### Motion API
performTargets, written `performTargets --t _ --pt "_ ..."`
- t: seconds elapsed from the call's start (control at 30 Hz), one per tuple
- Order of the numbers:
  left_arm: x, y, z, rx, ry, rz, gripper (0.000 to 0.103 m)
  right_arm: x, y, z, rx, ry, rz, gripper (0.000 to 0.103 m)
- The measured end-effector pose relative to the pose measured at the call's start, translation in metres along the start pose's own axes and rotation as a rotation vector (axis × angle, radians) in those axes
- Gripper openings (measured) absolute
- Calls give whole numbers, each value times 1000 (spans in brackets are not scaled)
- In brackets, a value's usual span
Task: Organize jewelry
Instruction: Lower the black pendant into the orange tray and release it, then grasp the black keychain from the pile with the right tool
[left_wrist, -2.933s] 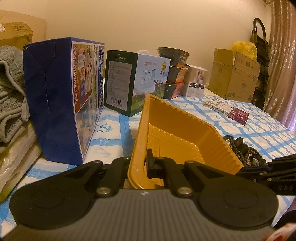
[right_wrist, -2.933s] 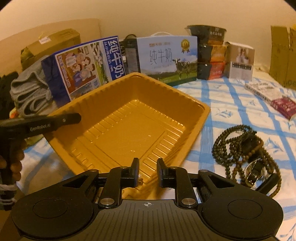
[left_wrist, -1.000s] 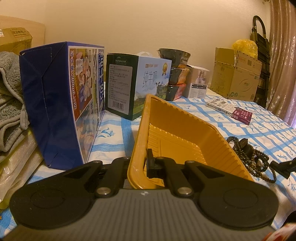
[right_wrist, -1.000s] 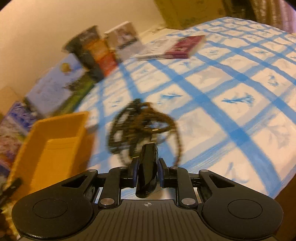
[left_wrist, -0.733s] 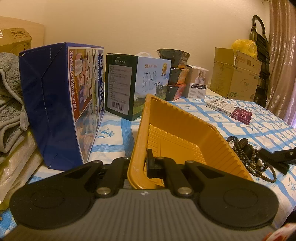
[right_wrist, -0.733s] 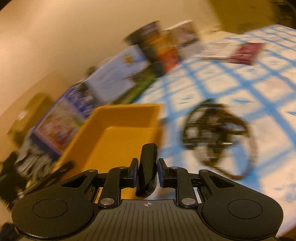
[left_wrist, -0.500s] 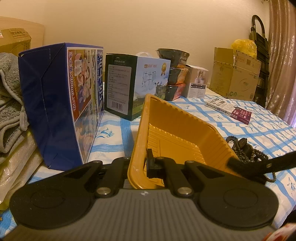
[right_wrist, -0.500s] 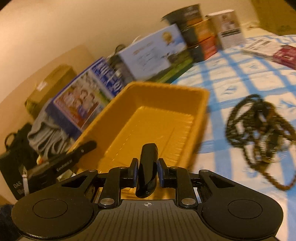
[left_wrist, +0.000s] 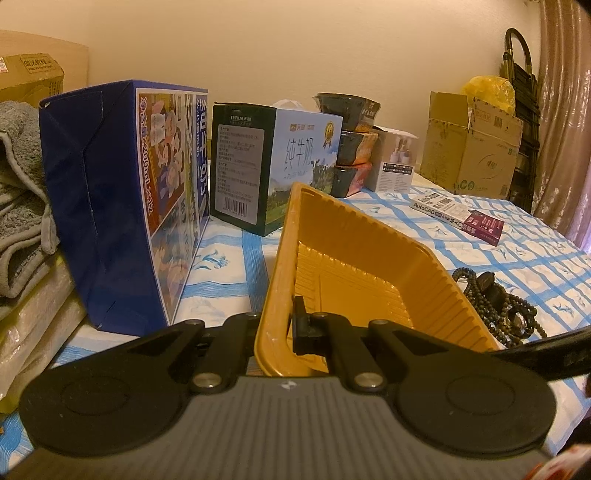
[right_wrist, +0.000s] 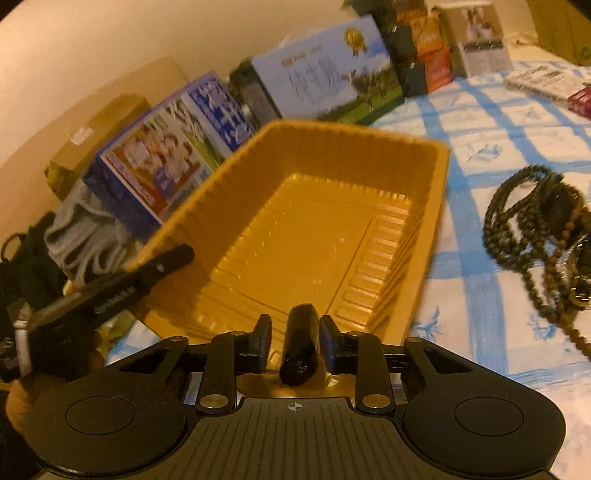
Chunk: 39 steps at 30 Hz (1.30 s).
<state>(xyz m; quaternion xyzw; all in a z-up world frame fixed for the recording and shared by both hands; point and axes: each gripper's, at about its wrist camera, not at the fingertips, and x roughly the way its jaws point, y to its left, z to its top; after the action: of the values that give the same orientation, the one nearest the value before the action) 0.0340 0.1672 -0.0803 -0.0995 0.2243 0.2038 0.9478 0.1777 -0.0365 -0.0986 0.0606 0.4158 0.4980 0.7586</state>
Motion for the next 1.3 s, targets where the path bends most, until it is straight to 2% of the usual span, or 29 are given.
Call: performTargets --t 0.1,0.2,0.4,0.53,0.63,0.97,1.23,1.27,1.3 --pt "-1 -2 1 6 -5 4 4 -23 -3 0 20 -68 -31 31" --pt "-1 -3 0 7 -9 11 4 -51 -16 -3 45 -129 -113 31" --pt "-1 -4 -1 11 -8 24 4 -90 -61 -11 139 -154 -291 31" --pt "-1 -5 1 24 -6 23 4 -103 -84 -7 173 -174 -362 31" --pt "1 -5 2 31 -8 24 4 -102 -93 2 189 -177 -382 31" --pt "5 -3 2 28 -4 17 4 -57 -115 17 206 -145 -444 31" --pt "6 -3 3 21 -4 12 4 -46 -139 24 291 -137 -401 31" --pt "6 -2 3 21 -4 12 4 -46 -140 25 292 -142 -397 30" --pt "6 -3 3 22 -4 11 4 -47 -140 26 281 -145 -393 21"
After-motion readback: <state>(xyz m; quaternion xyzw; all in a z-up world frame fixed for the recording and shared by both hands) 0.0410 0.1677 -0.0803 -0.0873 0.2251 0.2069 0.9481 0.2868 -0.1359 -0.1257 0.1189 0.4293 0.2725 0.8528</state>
